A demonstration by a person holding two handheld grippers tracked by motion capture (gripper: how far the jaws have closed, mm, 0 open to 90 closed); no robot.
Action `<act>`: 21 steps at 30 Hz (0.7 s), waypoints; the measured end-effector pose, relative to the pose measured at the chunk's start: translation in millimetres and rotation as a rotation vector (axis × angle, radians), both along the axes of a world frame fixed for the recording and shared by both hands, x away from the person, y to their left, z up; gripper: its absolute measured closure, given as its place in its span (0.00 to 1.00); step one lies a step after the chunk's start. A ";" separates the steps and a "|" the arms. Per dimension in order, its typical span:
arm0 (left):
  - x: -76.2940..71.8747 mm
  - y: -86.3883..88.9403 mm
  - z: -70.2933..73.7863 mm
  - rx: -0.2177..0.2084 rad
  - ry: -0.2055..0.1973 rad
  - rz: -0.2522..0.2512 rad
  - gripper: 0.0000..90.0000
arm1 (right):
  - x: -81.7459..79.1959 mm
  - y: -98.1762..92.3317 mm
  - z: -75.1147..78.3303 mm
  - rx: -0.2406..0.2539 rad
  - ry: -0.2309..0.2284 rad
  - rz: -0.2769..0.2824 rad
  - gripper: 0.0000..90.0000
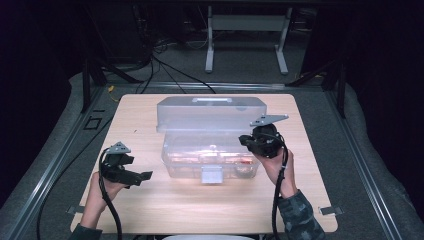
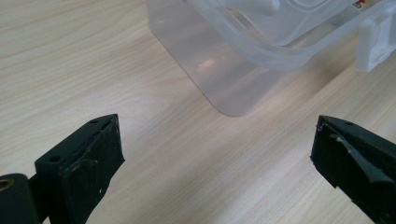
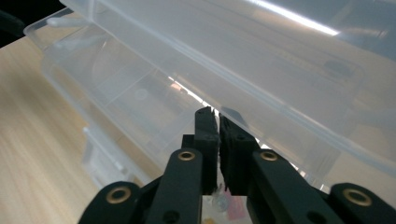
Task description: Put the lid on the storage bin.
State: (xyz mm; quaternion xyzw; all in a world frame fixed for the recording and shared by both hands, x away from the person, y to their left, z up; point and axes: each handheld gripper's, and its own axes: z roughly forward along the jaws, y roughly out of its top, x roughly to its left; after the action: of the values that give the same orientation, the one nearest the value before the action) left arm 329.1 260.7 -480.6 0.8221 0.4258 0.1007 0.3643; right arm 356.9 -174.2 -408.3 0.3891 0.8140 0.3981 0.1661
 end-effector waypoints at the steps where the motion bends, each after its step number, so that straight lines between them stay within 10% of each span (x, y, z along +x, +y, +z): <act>1: 0.9 -0.2 -0.9 0.003 0.003 -0.001 0.02 | -1.8 -1.8 -0.1 0.003 -0.003 0.002 0.96; 13: 0.0 3.0 0.1 0.008 -0.001 0.013 0.01 | -16.1 -13.4 -1.1 0.009 -0.010 -0.004 0.96; 21: -5.9 16.0 0.2 0.003 -0.027 0.055 0.00 | -55.4 -41.4 -21.8 -0.058 0.014 -0.010 0.78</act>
State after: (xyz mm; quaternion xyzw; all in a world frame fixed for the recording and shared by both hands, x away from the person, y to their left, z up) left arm 323.2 276.6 -480.4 0.8093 0.4431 0.1222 0.3657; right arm 301.5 -215.6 -430.1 0.3910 0.8244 0.3707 0.1734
